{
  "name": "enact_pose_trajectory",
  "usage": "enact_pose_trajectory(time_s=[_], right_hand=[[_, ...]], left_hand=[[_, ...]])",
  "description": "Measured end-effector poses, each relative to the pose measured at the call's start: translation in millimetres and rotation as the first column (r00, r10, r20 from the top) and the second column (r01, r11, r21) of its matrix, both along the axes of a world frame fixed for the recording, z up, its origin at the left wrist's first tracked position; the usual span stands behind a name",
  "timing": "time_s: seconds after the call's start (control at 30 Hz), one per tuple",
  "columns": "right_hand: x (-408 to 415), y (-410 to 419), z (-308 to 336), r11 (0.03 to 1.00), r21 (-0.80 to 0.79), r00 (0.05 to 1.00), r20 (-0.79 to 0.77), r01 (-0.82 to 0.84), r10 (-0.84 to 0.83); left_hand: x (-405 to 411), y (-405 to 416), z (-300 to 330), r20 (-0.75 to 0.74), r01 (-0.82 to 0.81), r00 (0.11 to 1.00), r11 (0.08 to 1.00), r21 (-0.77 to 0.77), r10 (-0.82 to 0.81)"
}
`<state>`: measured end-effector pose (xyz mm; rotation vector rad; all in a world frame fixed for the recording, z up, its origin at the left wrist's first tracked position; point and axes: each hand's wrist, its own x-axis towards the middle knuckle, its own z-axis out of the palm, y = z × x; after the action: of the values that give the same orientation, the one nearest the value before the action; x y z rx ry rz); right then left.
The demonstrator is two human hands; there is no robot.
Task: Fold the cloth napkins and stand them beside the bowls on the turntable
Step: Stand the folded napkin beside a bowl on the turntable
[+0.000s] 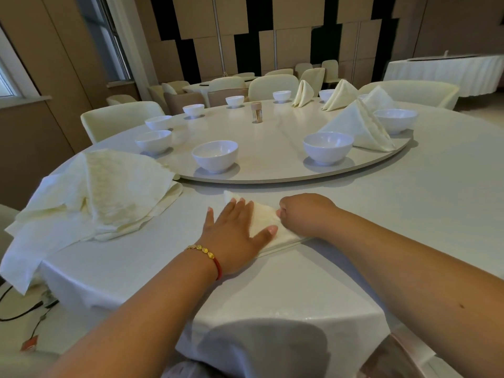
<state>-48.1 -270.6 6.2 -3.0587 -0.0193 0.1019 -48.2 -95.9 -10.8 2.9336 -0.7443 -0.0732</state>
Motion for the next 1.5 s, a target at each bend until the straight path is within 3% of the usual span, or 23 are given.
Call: enact_pose_trajectory(time_s=[0.1, 0.33, 0.37, 0.43, 0.5, 0.53, 0.63, 0.73, 0.8, 0.97, 1.07, 1.2, 1.5], right_hand=[[0.8, 0.2, -0.2, 1.000, -0.009, 1.000, -0.007, -0.003, 0.003], [-0.6, -0.8, 0.8, 1.000, -0.014, 1.000, 0.006, -0.003, 0.003], [-1.6, -1.3, 2.1, 1.000, -0.013, 0.999, 0.041, 0.005, -0.005], [-4.2, -2.4, 5.3, 1.000, 0.024, 0.967, 0.256, 0.000, -0.006], [-10.8, -0.8, 10.1, 0.979, 0.145, 0.872, 0.486, -0.144, 0.056], [-15.1, 1.0, 12.0, 0.942, 0.219, 0.847, 0.520, -0.254, 0.108], [-27.3, 8.3, 4.6, 0.820, 0.414, 0.896, 0.369, -0.396, 0.247], [-35.0, 8.7, -4.7, 0.738, 0.622, 0.958, 0.073, -0.261, 0.278], [-36.3, 7.4, -3.6, 0.717, 0.658, 0.954, 0.007, -0.229, 0.299], [-32.1, 5.6, -2.7, 0.817, 0.519, 0.940, -0.069, -0.252, 0.335], [-31.9, 8.4, -4.6, 0.889, 0.302, 0.914, -0.107, -0.345, 0.391], [-31.3, 7.7, -8.1, 0.907, 0.096, 0.901, -0.111, -0.410, 0.419], [-48.0, -38.7, -10.8, 0.923, 0.017, 0.915, -0.122, -0.385, 0.384]], left_hand=[[4.8, 0.8, -4.0, -0.057, -0.029, 0.998, 0.998, 0.056, 0.032], [5.3, -0.5, -4.3, -0.041, -0.032, 0.998, 0.986, 0.161, 0.039], [4.5, -0.7, -4.2, -0.035, -0.032, 0.999, 0.986, 0.165, 0.039], [3.7, -0.7, -4.0, -0.030, -0.033, 0.999, 0.985, 0.169, 0.039], [4.1, -0.8, -4.0, -0.029, -0.035, 0.999, 0.985, 0.167, 0.040], [4.3, -0.9, -4.3, -0.028, -0.035, 0.999, 0.986, 0.165, 0.040], [3.7, -1.2, -5.4, -0.018, -0.031, 0.999, 0.989, 0.144, 0.034], [4.3, -0.5, -6.8, -0.017, -0.026, 0.999, 0.992, 0.127, 0.028], [5.3, 0.2, -7.7, -0.018, -0.016, 1.000, 0.993, 0.119, 0.018], [17.3, 7.9, -6.6, -0.040, -0.004, 0.999, 0.991, 0.133, 0.009], [31.2, 13.6, -4.9, -0.058, -0.040, 0.997, 0.989, 0.145, 0.049], [33.8, 14.1, -5.7, -0.049, -0.046, 0.997, 0.987, 0.152, 0.054], [31.7, 14.5, -5.9, -0.048, -0.045, 0.997, 0.989, 0.138, 0.052]])
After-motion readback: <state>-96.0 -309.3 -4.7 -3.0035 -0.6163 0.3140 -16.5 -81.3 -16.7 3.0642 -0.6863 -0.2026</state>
